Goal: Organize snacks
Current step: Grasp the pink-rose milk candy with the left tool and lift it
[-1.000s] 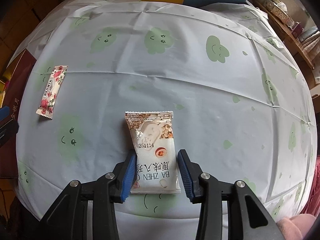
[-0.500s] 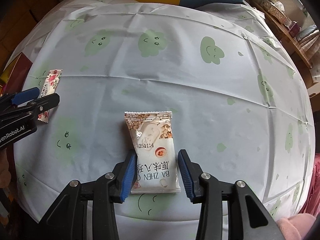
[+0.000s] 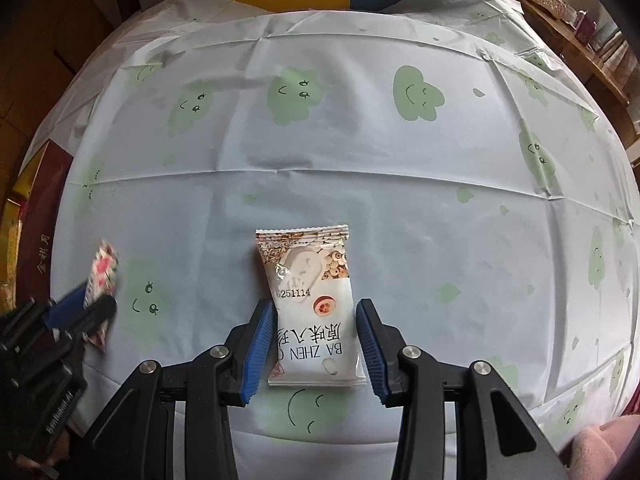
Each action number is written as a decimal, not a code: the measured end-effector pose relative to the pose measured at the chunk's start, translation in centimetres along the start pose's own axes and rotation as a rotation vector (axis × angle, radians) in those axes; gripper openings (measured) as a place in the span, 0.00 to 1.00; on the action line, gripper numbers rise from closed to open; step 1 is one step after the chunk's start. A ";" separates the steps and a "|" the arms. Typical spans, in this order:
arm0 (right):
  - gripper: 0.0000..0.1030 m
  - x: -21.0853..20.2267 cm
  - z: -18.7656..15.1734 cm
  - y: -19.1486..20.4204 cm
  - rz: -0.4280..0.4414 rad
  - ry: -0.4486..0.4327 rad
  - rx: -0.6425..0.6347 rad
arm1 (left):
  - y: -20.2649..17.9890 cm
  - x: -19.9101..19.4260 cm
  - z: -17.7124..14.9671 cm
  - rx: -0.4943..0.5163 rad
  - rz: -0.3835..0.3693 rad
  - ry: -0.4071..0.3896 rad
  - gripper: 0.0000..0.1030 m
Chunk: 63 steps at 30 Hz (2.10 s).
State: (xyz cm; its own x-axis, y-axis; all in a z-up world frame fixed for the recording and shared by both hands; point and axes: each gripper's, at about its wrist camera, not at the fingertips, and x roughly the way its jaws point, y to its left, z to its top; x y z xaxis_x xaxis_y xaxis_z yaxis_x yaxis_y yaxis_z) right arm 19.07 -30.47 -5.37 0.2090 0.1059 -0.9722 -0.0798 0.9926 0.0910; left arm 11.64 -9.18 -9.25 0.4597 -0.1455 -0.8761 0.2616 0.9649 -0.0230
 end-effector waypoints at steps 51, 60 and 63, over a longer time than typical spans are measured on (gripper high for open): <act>0.33 1.0 -0.4 1.5 -0.133 -0.065 -0.177 | -0.3 -0.6 -1.8 0.034 0.012 -0.098 0.20; 0.34 1.2 -1.2 2.1 -0.140 -0.086 -0.169 | -0.4 -0.8 -1.8 0.040 0.034 -0.082 0.19; 0.34 1.2 -1.3 1.9 -0.151 -0.092 -0.182 | -0.1 -1.1 -2.1 0.028 0.039 -0.083 0.19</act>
State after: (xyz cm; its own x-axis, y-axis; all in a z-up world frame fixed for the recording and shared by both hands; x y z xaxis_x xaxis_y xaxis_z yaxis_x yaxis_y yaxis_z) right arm 17.91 -28.52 -6.61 0.3193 -0.0297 -0.9472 -0.2132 0.9716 -0.1024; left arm 9.31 -8.69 -9.24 0.5387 -0.1266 -0.8330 0.2654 0.9638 0.0252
